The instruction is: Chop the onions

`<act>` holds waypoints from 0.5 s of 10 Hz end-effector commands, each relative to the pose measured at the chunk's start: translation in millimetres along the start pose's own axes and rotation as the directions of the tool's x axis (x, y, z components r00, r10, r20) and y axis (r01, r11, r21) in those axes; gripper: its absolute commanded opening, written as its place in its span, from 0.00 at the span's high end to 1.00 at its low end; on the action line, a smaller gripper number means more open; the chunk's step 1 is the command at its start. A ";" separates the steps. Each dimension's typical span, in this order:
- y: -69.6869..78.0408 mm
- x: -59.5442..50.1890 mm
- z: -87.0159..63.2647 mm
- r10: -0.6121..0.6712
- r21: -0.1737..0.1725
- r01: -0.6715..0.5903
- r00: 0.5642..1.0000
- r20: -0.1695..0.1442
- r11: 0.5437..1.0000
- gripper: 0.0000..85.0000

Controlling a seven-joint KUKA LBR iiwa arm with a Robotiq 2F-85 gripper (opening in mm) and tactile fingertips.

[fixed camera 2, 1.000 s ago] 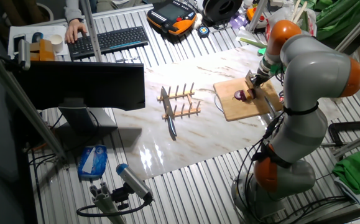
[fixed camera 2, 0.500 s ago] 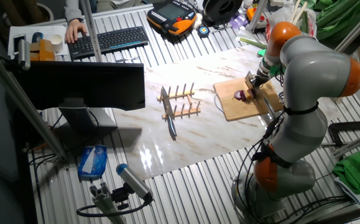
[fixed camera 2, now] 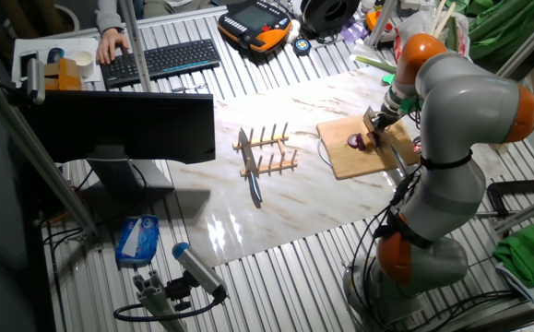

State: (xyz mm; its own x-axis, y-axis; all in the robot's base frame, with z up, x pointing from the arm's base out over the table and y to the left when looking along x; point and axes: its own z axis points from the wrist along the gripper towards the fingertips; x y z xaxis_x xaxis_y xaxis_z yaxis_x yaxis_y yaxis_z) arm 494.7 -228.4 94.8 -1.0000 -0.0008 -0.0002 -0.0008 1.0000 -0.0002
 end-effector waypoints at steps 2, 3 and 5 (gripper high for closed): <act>-0.1 -0.1 0.9 0.000 0.000 0.000 1.000 0.002 1.000 0.99; 0.2 -0.3 1.6 0.000 0.000 0.000 1.000 0.003 1.000 0.99; 0.8 -0.3 2.9 0.000 0.000 0.000 1.000 0.006 1.000 0.99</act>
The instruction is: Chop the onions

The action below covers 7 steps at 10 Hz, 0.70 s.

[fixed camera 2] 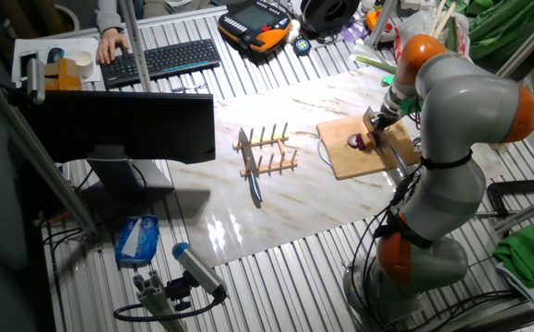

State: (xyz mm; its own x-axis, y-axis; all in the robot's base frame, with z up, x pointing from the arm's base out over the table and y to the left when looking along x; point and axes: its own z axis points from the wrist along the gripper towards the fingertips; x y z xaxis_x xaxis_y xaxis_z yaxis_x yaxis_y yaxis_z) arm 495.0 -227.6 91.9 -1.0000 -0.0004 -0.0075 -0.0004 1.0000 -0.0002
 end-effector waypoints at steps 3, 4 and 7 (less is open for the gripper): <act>1.2 1.0 1.4 0.001 0.001 -0.001 1.000 0.004 1.000 0.99; 1.3 1.0 1.6 0.001 0.000 -0.001 1.000 0.004 1.000 0.99; 1.3 0.1 3.2 0.001 -0.002 -0.001 1.000 0.002 1.000 0.99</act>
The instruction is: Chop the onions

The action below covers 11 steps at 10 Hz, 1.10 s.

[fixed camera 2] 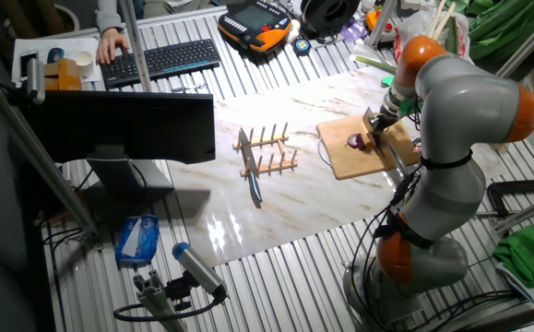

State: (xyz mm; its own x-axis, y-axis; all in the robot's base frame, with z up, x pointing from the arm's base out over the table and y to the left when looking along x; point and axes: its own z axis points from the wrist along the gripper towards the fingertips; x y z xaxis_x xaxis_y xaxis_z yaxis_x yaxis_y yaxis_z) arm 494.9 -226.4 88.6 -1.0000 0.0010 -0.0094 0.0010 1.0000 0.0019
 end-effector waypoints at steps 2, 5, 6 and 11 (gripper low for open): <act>-0.2 -0.4 1.0 0.000 -0.003 0.000 1.000 -0.001 1.000 0.99; -1.0 0.5 0.8 -0.002 -0.001 0.002 1.000 0.014 1.000 0.99; -1.5 1.0 0.1 -0.002 0.000 0.002 1.000 0.020 1.000 0.99; -0.3 5.2 4.4 0.002 -0.001 -0.001 1.000 0.028 1.000 0.99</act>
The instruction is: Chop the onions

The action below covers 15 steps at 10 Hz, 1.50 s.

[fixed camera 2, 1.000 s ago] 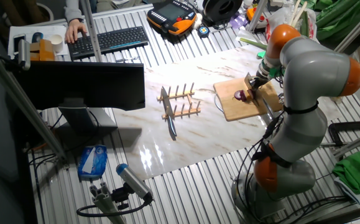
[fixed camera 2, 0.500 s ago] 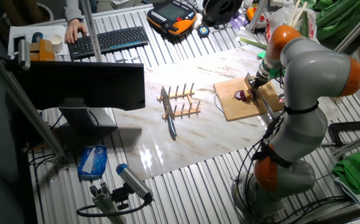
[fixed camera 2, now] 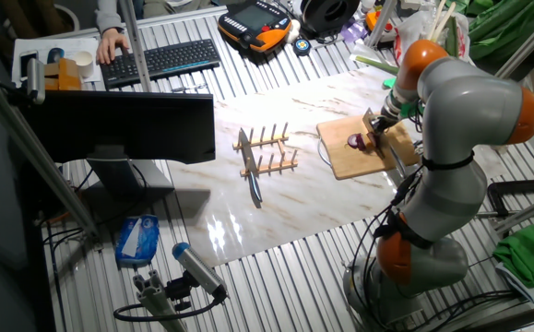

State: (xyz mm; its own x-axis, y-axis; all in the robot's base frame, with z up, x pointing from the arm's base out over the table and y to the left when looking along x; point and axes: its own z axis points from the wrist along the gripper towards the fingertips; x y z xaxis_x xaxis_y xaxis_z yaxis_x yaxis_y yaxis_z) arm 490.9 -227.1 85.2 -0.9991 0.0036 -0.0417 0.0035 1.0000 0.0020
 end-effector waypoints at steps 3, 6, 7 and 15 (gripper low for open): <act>1.3 2.1 1.9 0.004 -0.003 -0.004 1.000 -0.009 1.000 0.99; -1.6 1.0 -1.1 -0.003 -0.003 0.002 1.000 -0.018 1.000 0.99; -3.3 1.1 -4.1 -0.003 -0.003 0.002 1.000 -0.023 1.000 0.99; -2.3 -1.5 -2.9 0.000 -0.010 -0.001 0.999 -0.038 1.000 0.99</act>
State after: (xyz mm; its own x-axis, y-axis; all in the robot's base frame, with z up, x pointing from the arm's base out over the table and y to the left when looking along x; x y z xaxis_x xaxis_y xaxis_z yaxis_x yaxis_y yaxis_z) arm 492.3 -229.5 88.2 -1.0000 0.0040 -0.0033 0.0040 0.9999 0.0123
